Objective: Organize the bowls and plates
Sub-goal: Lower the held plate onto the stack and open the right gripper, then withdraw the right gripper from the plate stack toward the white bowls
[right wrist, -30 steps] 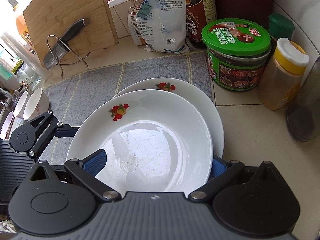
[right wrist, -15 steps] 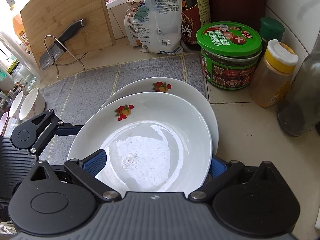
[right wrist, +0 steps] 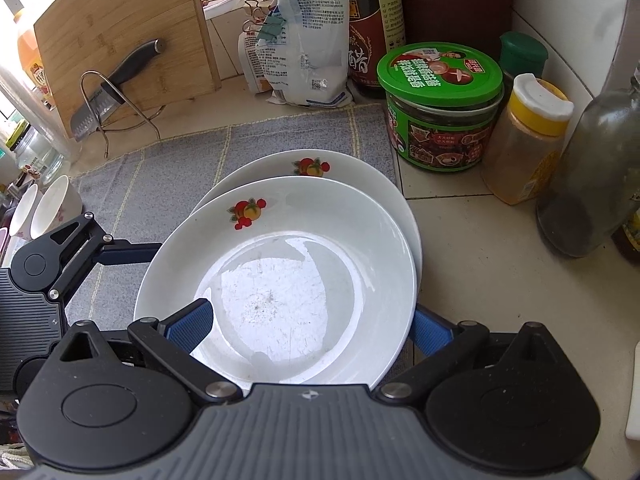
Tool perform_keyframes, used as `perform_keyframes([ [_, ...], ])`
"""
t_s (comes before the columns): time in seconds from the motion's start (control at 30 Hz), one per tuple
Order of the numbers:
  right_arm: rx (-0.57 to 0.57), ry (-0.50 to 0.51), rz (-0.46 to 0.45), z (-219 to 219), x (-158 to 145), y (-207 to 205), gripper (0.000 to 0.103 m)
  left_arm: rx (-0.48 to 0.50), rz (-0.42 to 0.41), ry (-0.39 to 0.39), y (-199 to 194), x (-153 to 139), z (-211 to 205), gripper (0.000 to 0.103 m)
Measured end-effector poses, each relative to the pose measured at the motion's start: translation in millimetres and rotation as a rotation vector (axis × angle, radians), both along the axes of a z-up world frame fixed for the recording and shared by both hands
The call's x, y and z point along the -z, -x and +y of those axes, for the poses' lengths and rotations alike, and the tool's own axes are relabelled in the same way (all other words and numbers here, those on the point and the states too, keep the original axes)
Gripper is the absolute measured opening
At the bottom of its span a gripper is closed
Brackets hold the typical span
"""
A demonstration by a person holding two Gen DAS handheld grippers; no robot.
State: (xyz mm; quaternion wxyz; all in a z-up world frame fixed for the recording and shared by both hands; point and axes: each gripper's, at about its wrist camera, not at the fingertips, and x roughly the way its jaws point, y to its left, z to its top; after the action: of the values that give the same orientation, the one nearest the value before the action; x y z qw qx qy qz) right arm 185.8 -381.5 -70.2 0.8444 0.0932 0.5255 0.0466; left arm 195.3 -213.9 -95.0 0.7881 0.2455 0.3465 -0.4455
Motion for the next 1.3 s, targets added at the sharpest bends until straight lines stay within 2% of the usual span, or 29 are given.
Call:
perform_keyframes([
  [0.4,0.004,0.034,-0.009,2,0,1,0.103,-0.021,-0.013,0.019,1,-3,4,0.102],
  [0.53,-0.024,0.035,-0.056,7,-8,4,0.103,-0.048,-0.013,0.034,0,-5,8,0.102],
  [0.7,-0.043,0.113,-0.145,19,-22,6,0.103,-0.089,-0.030,0.071,2,-13,15,0.102],
  [0.87,-0.066,0.159,-0.242,32,-35,10,0.103,-0.157,-0.032,0.097,4,-21,27,0.102],
  [1.0,-0.088,0.191,-0.283,45,-39,9,0.103,-0.237,-0.031,0.119,6,-26,41,0.102],
  [1.13,-0.145,0.181,-0.308,62,-43,7,0.103,-0.338,-0.032,0.140,10,-31,59,0.102],
  [1.3,-0.233,0.183,-0.337,89,-42,4,0.103,-0.452,-0.045,0.131,18,-34,81,0.102],
])
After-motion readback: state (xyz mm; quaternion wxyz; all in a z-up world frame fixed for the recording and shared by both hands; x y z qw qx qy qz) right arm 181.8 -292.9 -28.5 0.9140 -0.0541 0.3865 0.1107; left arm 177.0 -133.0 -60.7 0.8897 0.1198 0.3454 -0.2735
